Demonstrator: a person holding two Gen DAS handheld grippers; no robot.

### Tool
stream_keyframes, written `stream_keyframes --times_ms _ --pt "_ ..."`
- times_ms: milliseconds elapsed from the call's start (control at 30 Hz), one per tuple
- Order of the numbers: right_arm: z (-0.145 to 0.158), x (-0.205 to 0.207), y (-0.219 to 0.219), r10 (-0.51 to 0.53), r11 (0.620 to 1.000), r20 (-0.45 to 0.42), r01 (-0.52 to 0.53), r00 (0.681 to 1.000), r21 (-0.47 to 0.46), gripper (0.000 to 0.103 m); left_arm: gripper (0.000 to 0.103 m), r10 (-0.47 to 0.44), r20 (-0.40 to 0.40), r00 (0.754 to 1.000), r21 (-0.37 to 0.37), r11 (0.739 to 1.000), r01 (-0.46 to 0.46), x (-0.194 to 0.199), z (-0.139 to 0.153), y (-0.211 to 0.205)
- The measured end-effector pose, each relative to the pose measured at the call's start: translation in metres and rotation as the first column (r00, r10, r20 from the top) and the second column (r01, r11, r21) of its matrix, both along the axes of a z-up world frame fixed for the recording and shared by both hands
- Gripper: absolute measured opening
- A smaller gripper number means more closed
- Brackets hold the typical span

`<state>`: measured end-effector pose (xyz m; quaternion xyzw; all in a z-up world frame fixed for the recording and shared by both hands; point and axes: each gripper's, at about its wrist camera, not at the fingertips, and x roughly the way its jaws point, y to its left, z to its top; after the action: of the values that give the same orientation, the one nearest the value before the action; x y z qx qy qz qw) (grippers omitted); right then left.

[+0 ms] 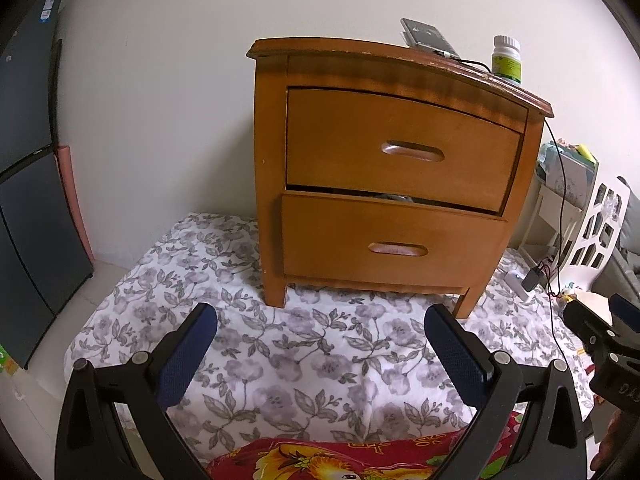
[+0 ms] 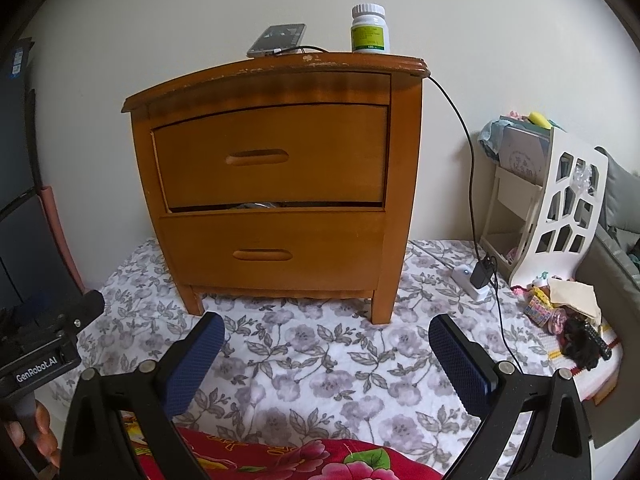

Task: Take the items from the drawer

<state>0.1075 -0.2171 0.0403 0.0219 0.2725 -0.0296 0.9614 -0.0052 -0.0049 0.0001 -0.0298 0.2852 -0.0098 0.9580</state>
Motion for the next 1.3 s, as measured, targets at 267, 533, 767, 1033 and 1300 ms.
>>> stream_keyframes --times_ms 267,533,767,1033,1300 --pt "0.003 -0.002 0.001 0.004 1.0 0.002 -0.004 1.0 -0.001 0.103 0.103 -0.012 0.001 1.0 -0.01 1.0 0.012 -0.001 0.004 0.0" --pt "0.001 0.001 -0.001 0.013 1.0 -0.013 -0.013 1.0 0.007 0.103 0.103 -0.036 -0.041 0.999 -0.006 0.999 0.036 0.006 0.002 -0.005" --pt "-0.007 0.006 -0.013 -0.009 1.0 -0.04 0.01 0.999 0.024 0.103 0.103 -0.083 -0.087 0.993 0.051 0.995 0.087 0.04 0.02 -0.018" --pt "-0.025 0.02 -0.021 -0.005 0.999 -0.092 0.008 0.996 0.041 0.103 0.103 -0.239 -0.166 0.957 0.103 0.961 0.258 0.121 0.044 -0.057" --pt "-0.041 0.032 -0.026 0.009 0.998 -0.138 -0.001 0.99 0.058 0.103 0.103 -0.329 -0.279 0.902 0.164 0.91 0.382 0.197 0.033 -0.099"
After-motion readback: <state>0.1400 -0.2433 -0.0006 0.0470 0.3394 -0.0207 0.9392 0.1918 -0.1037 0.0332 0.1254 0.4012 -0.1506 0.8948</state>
